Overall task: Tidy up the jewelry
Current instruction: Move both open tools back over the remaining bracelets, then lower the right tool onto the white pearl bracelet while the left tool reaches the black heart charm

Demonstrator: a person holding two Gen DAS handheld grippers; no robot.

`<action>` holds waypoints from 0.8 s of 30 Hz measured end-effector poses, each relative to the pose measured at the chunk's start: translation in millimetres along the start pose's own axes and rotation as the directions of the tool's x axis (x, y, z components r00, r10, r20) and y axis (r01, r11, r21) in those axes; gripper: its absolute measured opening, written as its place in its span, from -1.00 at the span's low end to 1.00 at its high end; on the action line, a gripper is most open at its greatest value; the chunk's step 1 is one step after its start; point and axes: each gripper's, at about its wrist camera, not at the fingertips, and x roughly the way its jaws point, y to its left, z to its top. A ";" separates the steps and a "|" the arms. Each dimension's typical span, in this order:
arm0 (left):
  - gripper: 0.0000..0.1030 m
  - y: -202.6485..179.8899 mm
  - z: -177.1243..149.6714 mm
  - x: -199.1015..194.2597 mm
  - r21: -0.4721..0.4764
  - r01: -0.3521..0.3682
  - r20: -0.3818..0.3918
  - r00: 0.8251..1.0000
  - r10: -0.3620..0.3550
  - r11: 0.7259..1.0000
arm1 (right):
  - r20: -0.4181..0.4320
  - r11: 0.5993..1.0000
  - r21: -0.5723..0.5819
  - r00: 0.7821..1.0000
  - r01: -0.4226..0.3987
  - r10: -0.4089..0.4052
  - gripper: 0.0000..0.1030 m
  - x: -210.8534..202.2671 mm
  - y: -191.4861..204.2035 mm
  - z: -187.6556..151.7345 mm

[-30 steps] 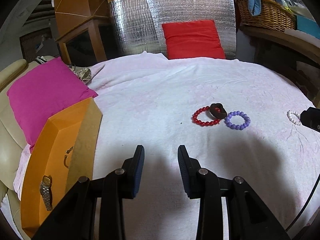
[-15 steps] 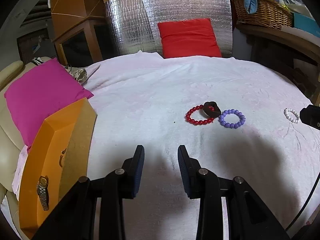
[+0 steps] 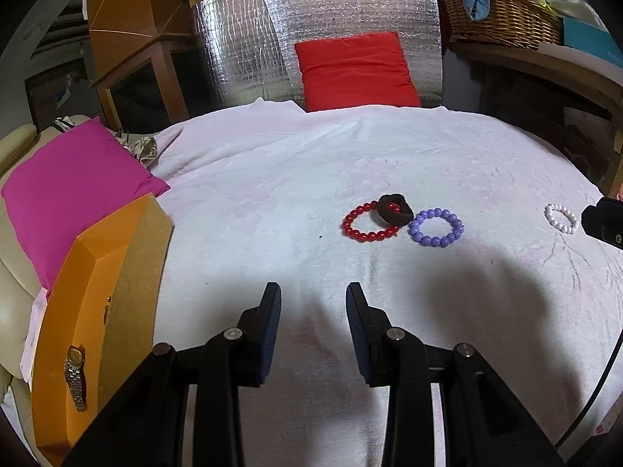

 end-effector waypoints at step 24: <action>-0.32 -45.6 6.4 1.1 0.050 0.072 0.007 0.997 -0.073 0.996 | -0.103 0.982 0.165 0.992 0.094 -0.078 -0.21 40.4 -90.4 -16.2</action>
